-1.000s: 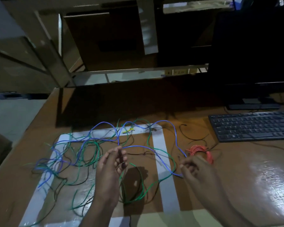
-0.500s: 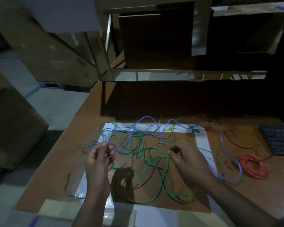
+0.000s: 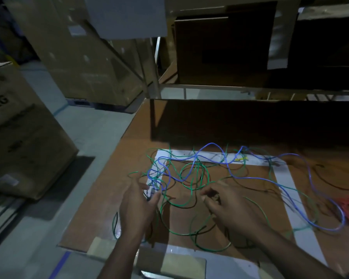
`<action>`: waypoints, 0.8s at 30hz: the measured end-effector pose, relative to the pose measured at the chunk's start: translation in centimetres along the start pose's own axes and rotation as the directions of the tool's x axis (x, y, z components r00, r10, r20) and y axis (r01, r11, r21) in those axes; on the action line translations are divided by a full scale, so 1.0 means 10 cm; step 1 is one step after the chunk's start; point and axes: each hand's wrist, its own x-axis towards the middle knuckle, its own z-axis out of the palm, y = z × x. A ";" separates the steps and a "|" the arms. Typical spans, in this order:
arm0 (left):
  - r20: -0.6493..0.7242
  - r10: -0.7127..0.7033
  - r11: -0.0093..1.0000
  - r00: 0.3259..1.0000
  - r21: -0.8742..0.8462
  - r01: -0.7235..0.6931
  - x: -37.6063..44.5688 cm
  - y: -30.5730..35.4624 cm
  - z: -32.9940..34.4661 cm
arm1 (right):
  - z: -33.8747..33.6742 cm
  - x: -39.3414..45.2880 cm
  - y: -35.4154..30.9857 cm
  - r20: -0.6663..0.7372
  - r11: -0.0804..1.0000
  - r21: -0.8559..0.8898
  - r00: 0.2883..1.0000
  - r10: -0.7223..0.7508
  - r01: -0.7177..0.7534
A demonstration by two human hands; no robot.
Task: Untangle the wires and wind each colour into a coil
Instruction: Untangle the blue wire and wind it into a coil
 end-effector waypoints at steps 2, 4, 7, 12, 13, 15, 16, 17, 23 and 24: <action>0.027 -0.028 0.999 0.999 0.024 0.028 0.03 -0.01 0.01 | 0.00 0.02 -0.03 -0.024 1.000 0.010 1.000 -0.004 0.005; 0.096 -0.026 0.999 0.995 0.035 0.023 0.02 -0.01 0.02 | 0.02 0.03 -0.04 -0.033 0.999 0.033 0.999 0.000 0.001; 0.122 -0.016 0.999 0.992 -0.033 0.020 0.02 -0.04 0.01 | 0.06 0.05 -0.07 -0.019 0.998 0.055 1.000 0.007 -0.006; 0.177 0.040 0.939 0.983 -0.344 0.024 0.14 0.07 -0.17 | 0.16 0.20 -0.27 -0.033 0.997 0.036 0.997 -0.072 0.073; 0.204 0.072 0.931 0.976 -0.366 0.008 0.15 0.11 -0.21 | 0.20 0.25 -0.33 -0.033 0.994 0.041 0.995 -0.098 0.099; 0.218 0.115 0.926 0.969 -0.377 -0.025 0.17 0.15 -0.28 | 0.29 0.36 -0.45 -0.030 0.991 0.046 0.992 -0.122 0.124; 0.212 0.122 0.924 0.969 -0.381 -0.033 0.17 0.16 -0.30 | 0.34 0.42 -0.50 -0.014 0.991 0.047 0.992 -0.127 0.127; 0.212 0.120 0.919 0.970 -0.393 -0.027 0.19 0.16 -0.31 | 0.39 0.47 -0.55 0.013 0.989 0.052 0.991 -0.136 0.136; 0.262 0.018 0.909 0.965 -0.407 0.094 0.16 0.03 -0.28 | 0.75 0.64 -0.61 0.143 0.997 -0.048 0.988 -0.055 0.063; 0.272 -0.001 0.902 0.962 -0.415 0.118 0.15 -0.01 -0.28 | 0.80 0.65 -0.61 0.129 0.999 -0.032 0.991 -0.028 0.032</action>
